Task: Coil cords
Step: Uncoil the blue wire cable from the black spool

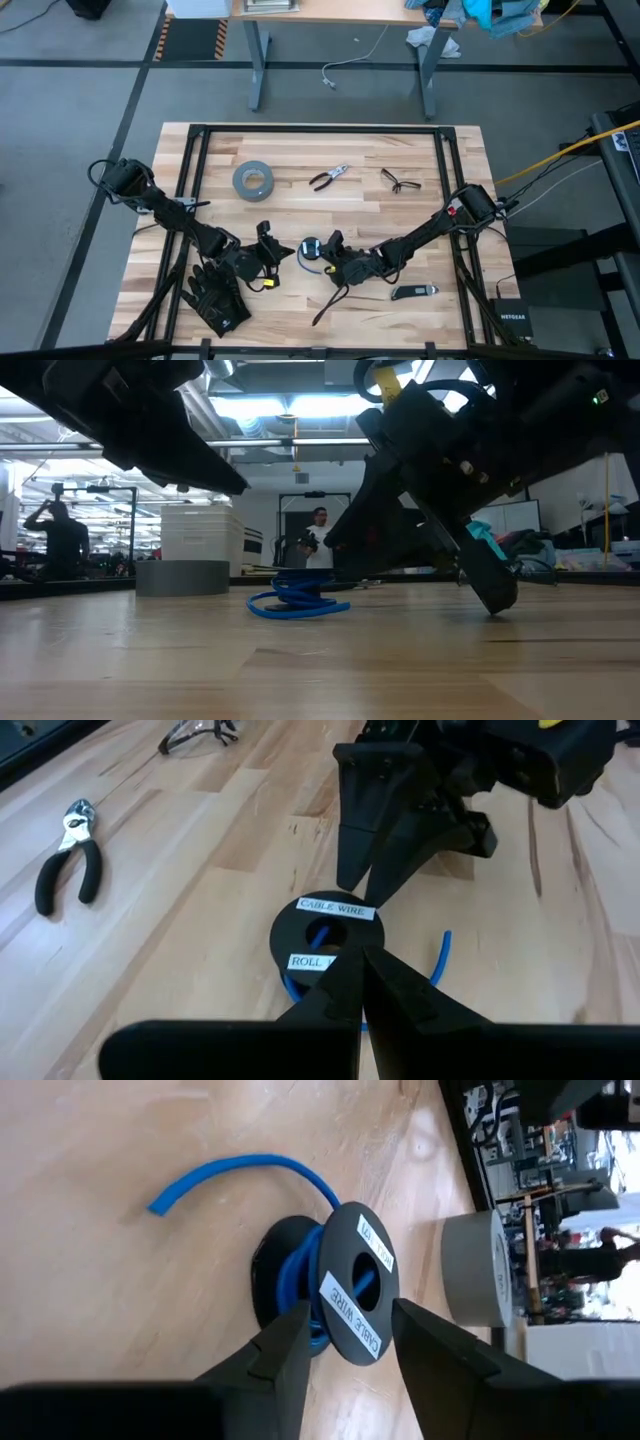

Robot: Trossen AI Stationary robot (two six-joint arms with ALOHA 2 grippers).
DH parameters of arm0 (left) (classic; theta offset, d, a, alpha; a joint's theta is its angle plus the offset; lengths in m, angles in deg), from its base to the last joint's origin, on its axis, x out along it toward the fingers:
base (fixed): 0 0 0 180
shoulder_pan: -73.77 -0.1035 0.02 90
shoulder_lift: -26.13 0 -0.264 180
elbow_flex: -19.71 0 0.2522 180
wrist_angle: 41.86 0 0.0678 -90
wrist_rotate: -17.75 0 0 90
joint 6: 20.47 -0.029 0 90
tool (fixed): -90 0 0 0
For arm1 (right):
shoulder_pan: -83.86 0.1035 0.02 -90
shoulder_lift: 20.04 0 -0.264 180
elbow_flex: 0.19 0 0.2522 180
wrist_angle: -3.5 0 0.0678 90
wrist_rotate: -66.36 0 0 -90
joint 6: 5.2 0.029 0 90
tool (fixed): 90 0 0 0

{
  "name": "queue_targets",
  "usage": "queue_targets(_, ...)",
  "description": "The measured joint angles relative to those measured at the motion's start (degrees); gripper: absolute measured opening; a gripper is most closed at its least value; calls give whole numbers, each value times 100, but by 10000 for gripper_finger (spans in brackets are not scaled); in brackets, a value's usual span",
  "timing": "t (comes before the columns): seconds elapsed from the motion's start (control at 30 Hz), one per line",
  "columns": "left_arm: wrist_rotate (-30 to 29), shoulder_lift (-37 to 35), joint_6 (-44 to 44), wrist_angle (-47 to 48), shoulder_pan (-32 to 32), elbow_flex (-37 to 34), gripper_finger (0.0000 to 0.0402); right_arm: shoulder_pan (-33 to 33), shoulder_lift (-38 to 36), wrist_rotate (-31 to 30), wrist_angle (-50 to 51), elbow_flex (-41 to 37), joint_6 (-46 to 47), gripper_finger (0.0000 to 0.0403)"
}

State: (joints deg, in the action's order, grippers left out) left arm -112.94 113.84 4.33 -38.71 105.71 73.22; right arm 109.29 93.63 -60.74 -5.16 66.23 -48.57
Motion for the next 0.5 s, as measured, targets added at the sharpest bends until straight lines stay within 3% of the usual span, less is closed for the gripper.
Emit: queue_targets(0.5,-19,-1,-194,-210,-22,0,1,27,310,-286,-167,15,-719,144)
